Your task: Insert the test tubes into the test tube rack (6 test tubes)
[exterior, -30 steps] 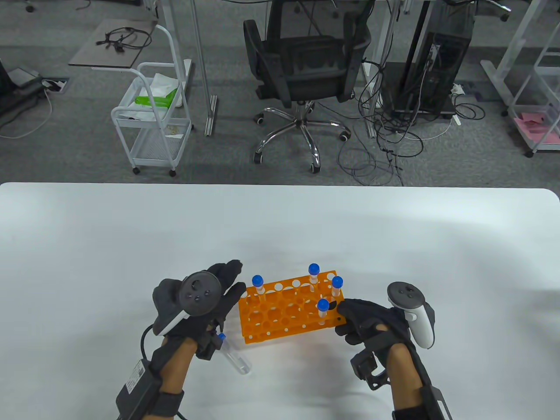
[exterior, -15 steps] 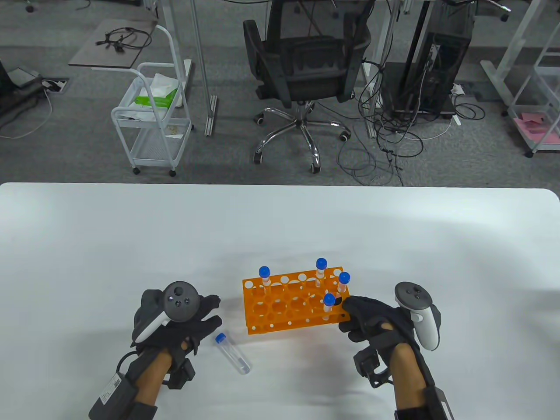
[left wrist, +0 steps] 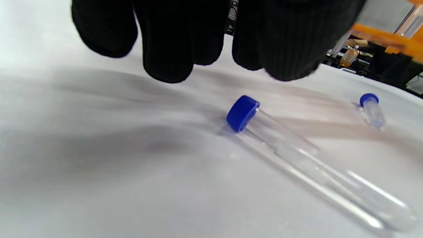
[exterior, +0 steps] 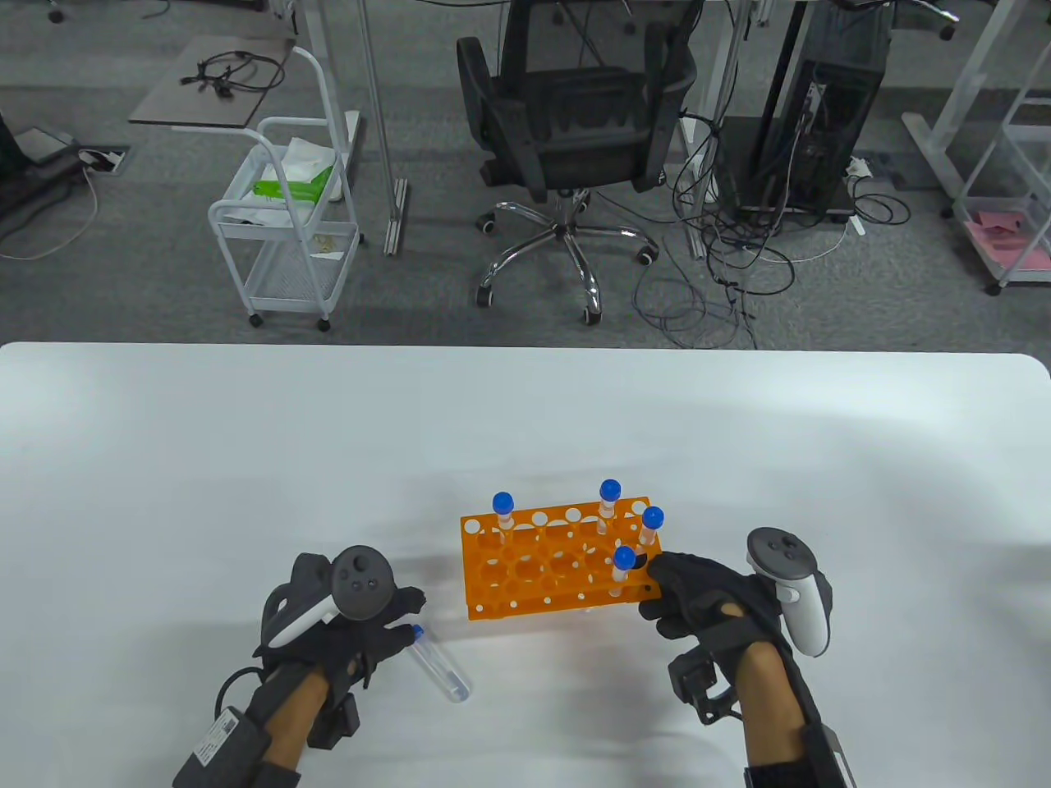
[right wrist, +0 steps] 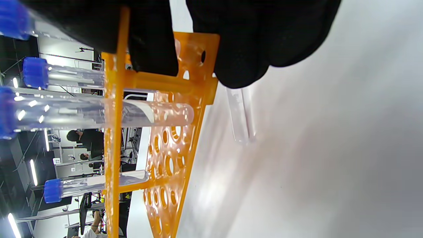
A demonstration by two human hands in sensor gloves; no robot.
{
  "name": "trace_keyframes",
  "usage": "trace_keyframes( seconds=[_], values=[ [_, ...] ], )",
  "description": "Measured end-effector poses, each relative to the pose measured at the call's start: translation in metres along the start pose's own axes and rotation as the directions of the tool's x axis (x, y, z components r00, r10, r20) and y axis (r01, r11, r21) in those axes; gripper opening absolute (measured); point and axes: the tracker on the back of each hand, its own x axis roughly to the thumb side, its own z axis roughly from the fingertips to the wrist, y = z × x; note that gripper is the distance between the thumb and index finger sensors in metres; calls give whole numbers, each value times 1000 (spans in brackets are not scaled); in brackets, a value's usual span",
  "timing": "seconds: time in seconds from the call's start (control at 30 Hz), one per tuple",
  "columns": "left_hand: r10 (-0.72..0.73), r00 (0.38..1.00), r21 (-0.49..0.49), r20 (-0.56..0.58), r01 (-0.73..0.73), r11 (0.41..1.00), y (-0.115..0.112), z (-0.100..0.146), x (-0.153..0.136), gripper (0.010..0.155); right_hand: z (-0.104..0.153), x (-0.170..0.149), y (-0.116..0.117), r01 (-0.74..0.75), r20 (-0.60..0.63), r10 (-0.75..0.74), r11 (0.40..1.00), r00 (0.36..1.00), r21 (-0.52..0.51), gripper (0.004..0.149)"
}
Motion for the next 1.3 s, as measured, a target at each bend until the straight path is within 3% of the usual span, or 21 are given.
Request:
trace_keyframes(
  seconds=[0.43, 0.87, 1.1, 1.3],
  values=[
    [-103, 994, -50, 35, 104, 993, -19, -13, 11, 59, 1, -3, -7, 29, -7, -30, 999, 1000, -16, 47],
    [-201, 978, -22, 48, 202, 979, -27, -17, 20, 52, 2, -4, -10, 31, -12, -32, 999, 999, -33, 47],
    [-188, 981, -74, 47, 192, 979, -25, -18, 20, 51, 1, -4, -9, 15, -14, -16, 999, 1000, -32, 47],
    [-89, 996, -101, 24, 91, 991, -14, -13, 11, 51, 0, -4, -8, 9, -11, -10, 1000, 1000, -26, 47]
  ],
)
